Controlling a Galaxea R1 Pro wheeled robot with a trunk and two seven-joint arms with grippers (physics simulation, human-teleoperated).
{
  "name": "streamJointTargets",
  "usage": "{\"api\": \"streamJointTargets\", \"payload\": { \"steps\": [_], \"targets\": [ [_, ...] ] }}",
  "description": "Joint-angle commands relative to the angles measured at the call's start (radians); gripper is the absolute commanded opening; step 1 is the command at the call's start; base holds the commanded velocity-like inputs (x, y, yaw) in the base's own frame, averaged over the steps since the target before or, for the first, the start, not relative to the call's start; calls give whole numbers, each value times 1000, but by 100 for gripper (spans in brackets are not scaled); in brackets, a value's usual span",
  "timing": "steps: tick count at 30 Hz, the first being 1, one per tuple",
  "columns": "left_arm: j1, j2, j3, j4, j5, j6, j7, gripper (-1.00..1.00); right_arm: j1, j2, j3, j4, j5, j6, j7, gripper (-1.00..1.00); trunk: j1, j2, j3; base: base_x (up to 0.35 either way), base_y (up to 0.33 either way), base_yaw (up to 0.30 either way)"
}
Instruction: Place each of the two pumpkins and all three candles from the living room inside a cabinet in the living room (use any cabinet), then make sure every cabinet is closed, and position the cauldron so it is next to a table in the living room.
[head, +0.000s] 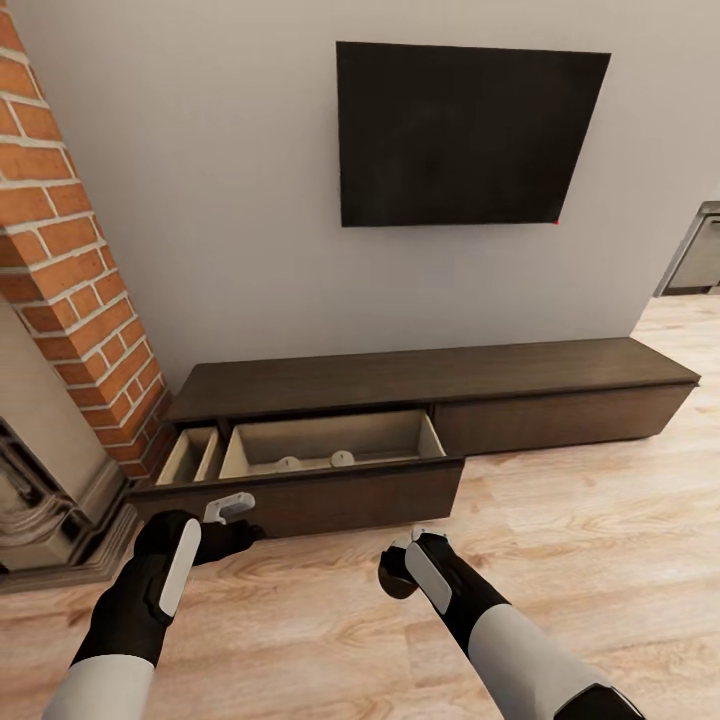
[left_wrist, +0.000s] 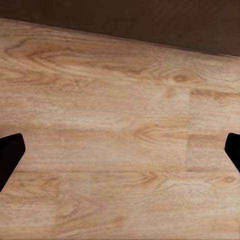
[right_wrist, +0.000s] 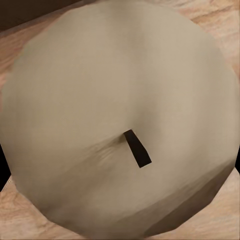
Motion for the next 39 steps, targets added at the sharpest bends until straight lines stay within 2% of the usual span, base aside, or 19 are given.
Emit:
{"api": "streamJointTargets", "payload": {
  "steps": [1,8,22,39],
  "targets": [
    [0,0,0,0,0,0,0,100,0,0,0,0,1,0,0,-100,0,0,0,2,186,0],
    [0,-1,-5,-1,-2,0,0,100,0,0,-1,0,1,0,0,-100,0,0,0,1,55,0],
    [0,-2,-8,-2,0,0,0,100,-1,0,-2,0,1,1,-1,-100,-54,98,44,0,2,4],
    [0,-2,-8,-2,-3,0,0,100,-1,0,-2,0,1,3,0,-100,-119,217,89,0,0,241]
  ]
}}
